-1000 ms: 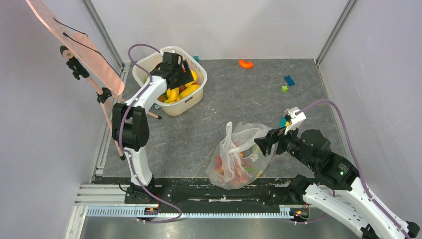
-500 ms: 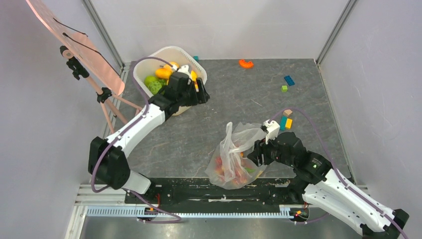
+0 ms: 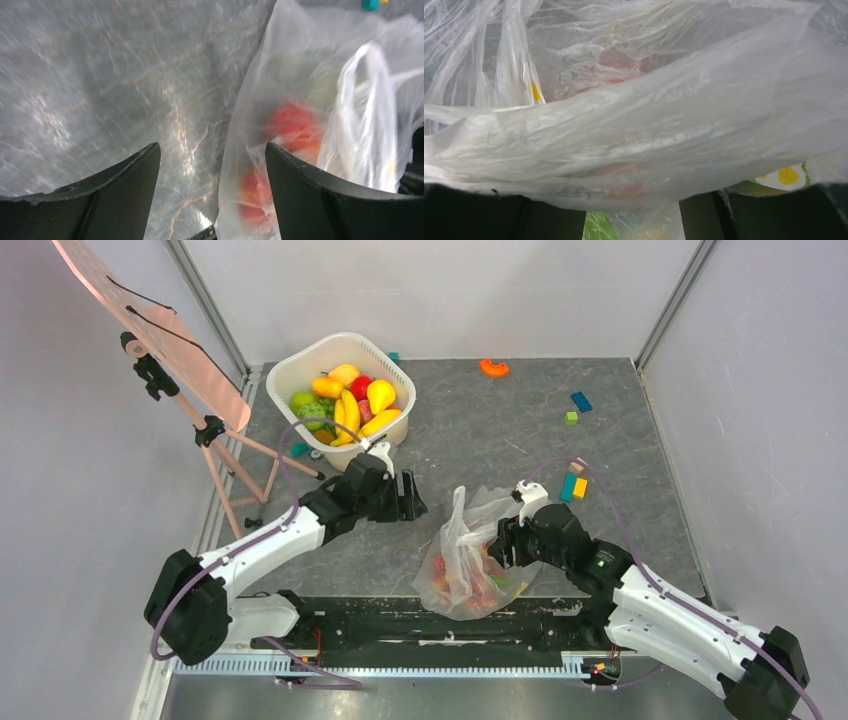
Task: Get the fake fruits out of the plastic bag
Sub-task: Adjust the plastic bag at the center of the board.
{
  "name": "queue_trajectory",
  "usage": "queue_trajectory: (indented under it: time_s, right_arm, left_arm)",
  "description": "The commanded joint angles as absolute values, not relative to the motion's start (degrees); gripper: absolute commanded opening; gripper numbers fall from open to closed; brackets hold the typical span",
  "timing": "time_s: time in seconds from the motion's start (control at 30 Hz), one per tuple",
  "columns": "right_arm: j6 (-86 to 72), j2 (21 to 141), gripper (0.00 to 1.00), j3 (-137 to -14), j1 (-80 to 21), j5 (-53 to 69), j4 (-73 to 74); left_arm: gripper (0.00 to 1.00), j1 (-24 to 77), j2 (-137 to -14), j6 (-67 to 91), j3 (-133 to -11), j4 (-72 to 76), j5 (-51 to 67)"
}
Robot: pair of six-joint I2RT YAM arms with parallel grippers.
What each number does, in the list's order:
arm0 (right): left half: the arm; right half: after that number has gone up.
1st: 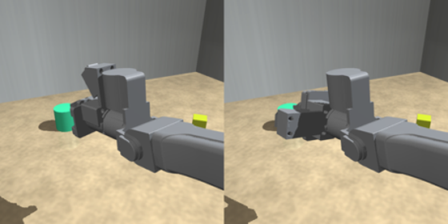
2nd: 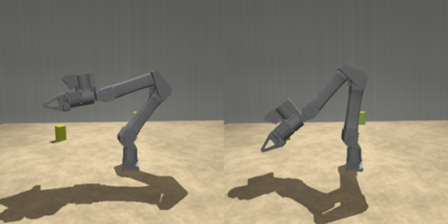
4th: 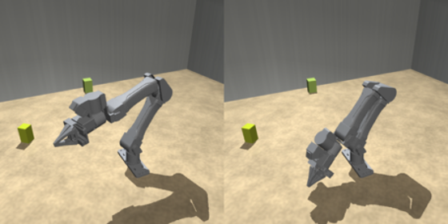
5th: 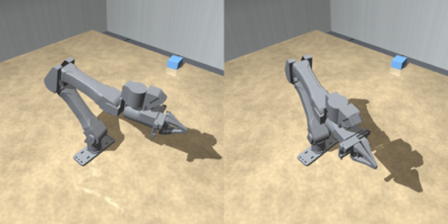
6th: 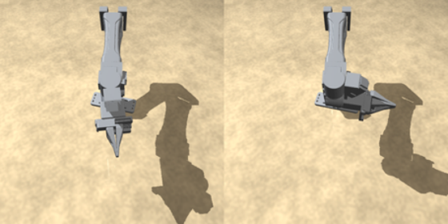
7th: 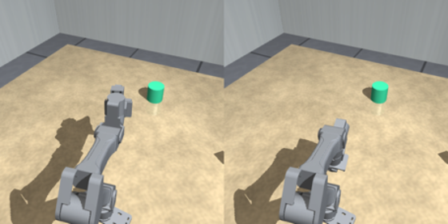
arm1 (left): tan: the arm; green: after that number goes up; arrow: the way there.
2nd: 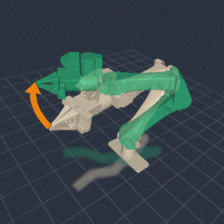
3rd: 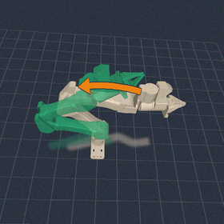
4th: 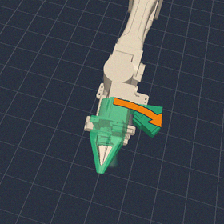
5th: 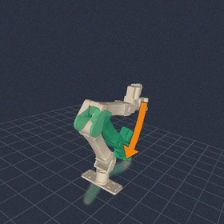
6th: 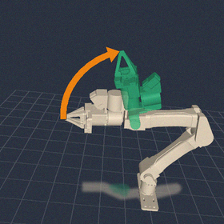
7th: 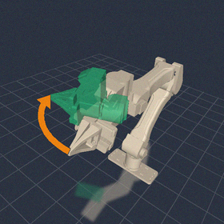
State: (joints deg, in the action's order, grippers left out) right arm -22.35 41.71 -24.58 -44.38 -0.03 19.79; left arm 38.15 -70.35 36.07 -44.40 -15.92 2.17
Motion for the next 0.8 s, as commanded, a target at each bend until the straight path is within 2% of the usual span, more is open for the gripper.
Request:
queue_trajectory:
  time_s: [0.0, 0.5, 0.77]
  right_arm:
    - [-23.35, 41.88, 0.61, -23.35, -44.45, -1.65, 13.79]
    - [-24.33, 41.62, 0.63, -20.96, -44.45, -1.23, 12.32]
    - [-24.31, 41.0, 0.63, -20.42, -44.47, -1.11, 12.5]
  left_arm:
    - [0.84, 39.97, -66.62, 41.82, -38.45, -9.01, 8.71]
    - [0.85, 46.27, -67.86, 44.92, -31.38, 2.6, 15.74]
    - [0.76, 48.83, -73.57, 44.76, -31.0, 4.91, 16.48]
